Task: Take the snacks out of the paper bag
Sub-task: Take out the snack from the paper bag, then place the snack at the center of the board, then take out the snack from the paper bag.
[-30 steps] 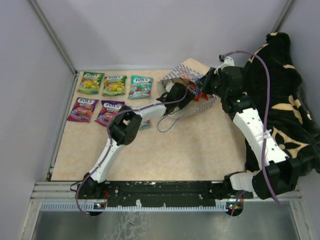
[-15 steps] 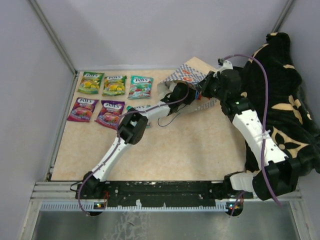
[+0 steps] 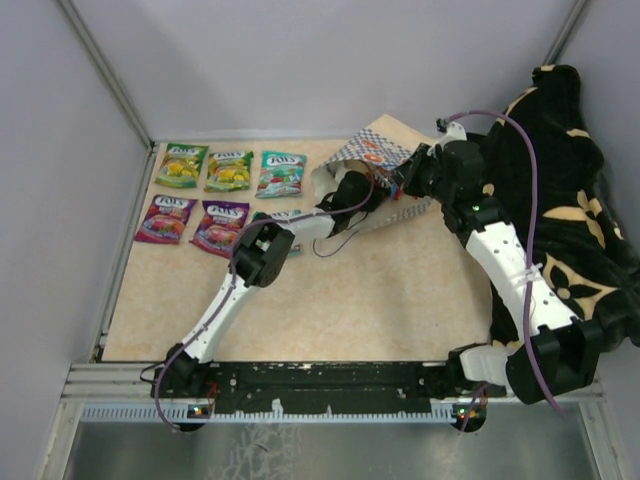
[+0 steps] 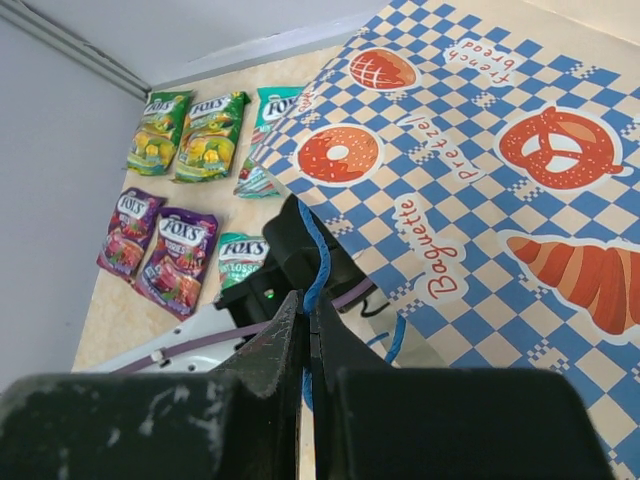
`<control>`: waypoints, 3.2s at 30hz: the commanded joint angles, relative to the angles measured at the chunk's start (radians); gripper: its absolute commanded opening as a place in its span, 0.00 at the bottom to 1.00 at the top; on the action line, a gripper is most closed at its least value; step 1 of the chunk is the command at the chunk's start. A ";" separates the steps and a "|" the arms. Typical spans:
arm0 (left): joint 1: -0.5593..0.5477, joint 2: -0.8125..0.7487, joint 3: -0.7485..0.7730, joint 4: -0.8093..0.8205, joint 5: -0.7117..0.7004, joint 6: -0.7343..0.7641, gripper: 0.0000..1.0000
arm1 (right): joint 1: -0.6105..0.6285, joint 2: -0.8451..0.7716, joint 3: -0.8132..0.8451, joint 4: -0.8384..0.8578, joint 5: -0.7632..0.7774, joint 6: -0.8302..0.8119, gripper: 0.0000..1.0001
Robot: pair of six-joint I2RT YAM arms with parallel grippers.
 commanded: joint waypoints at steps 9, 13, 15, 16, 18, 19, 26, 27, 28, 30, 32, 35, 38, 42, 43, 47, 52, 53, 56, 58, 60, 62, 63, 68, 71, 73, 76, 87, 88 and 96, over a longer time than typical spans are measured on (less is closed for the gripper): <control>-0.002 -0.541 -0.661 0.346 0.049 0.227 0.00 | -0.007 -0.012 0.071 0.029 0.047 -0.012 0.01; -0.020 -0.696 -0.853 0.392 0.134 0.277 0.00 | -0.010 0.011 0.081 0.033 0.090 -0.016 0.01; -0.029 -0.769 -0.926 0.400 0.185 0.307 0.00 | -0.013 0.028 0.082 0.046 0.100 -0.016 0.01; -0.035 -0.800 -0.959 0.414 0.210 0.320 0.00 | -0.015 0.036 0.083 0.049 0.104 -0.016 0.01; -0.040 -0.867 -1.029 0.457 0.274 0.330 0.00 | -0.020 0.057 0.090 0.056 0.107 -0.015 0.01; -0.039 -0.896 -1.071 0.489 0.306 0.333 0.00 | -0.021 0.066 0.094 0.059 0.105 -0.015 0.01; -0.006 -1.188 -1.342 0.459 0.439 0.432 0.00 | -0.039 0.088 0.110 0.069 0.109 -0.020 0.01; 0.004 -1.238 -1.389 0.433 0.462 0.443 0.00 | -0.042 0.088 0.109 0.071 0.114 -0.022 0.01; 0.015 -1.289 -1.422 0.407 0.500 0.454 0.00 | -0.045 0.090 0.109 0.073 0.116 -0.026 0.01; 0.042 -1.383 -1.480 0.355 0.585 0.479 0.00 | -0.056 0.094 0.107 0.077 0.116 -0.034 0.01; 0.053 -1.472 -1.533 0.292 0.640 0.505 0.00 | -0.070 0.100 0.102 0.088 0.106 -0.036 0.01; 0.056 -1.568 -1.589 0.168 0.703 0.560 0.00 | -0.096 0.114 0.093 0.118 0.070 -0.038 0.01; 0.057 -1.580 -1.613 0.032 0.744 0.616 0.00 | -0.111 0.131 0.087 0.152 0.034 -0.046 0.02; 0.059 -1.490 -1.630 -0.054 0.818 0.677 0.00 | -0.117 0.157 0.103 0.162 0.009 -0.060 0.02; 0.061 -1.458 -1.623 -0.076 0.830 0.702 0.00 | -0.117 0.163 0.107 0.162 0.001 -0.064 0.02; 0.093 -1.311 -1.556 -0.233 0.758 0.814 0.00 | -0.120 0.164 0.113 0.153 -0.017 -0.081 0.02; 0.137 -1.222 -1.453 -0.356 0.633 0.943 0.16 | -0.125 0.143 0.105 0.136 -0.001 -0.116 0.03; 0.141 -1.218 -1.426 -0.396 0.598 0.967 0.29 | -0.127 0.139 0.105 0.132 0.004 -0.121 0.03; 0.142 -1.252 -1.345 -0.515 0.475 1.020 0.79 | -0.139 0.127 0.104 0.124 0.015 -0.127 0.03; 0.141 -1.314 -1.288 -0.543 0.413 1.031 0.99 | -0.143 0.121 0.104 0.124 0.021 -0.126 0.03; 0.135 -1.369 -1.211 -0.552 0.378 1.034 1.00 | -0.144 0.118 0.104 0.128 0.024 -0.121 0.03; 0.103 -1.408 -1.125 -0.540 0.302 1.002 1.00 | -0.143 0.118 0.102 0.132 0.021 -0.110 0.03; 0.082 -1.412 -1.084 -0.523 0.265 0.988 1.00 | -0.143 0.116 0.102 0.135 0.018 -0.106 0.02; -0.054 -1.346 -0.922 -0.324 0.247 1.018 1.00 | -0.143 0.107 0.075 0.159 0.001 -0.072 0.02; -0.100 -1.229 -0.814 -0.214 0.281 0.985 0.99 | -0.143 0.099 0.055 0.170 -0.007 -0.053 0.01; -0.104 -1.126 -0.732 -0.184 0.258 0.934 0.94 | -0.143 0.095 0.046 0.168 -0.014 -0.037 0.01; -0.104 -0.971 -0.628 -0.147 0.185 0.908 0.88 | -0.142 0.080 0.030 0.173 -0.035 -0.008 0.00; -0.125 -0.669 -0.694 0.345 -0.100 0.883 0.68 | -0.142 0.045 0.004 0.172 -0.050 0.035 0.00; -0.129 -0.648 -0.688 0.370 -0.132 0.894 0.70 | -0.142 0.046 0.004 0.172 -0.052 0.039 0.00; -0.135 -0.470 -0.640 0.573 -0.247 0.730 1.00 | -0.142 0.032 0.000 0.170 -0.055 0.060 0.00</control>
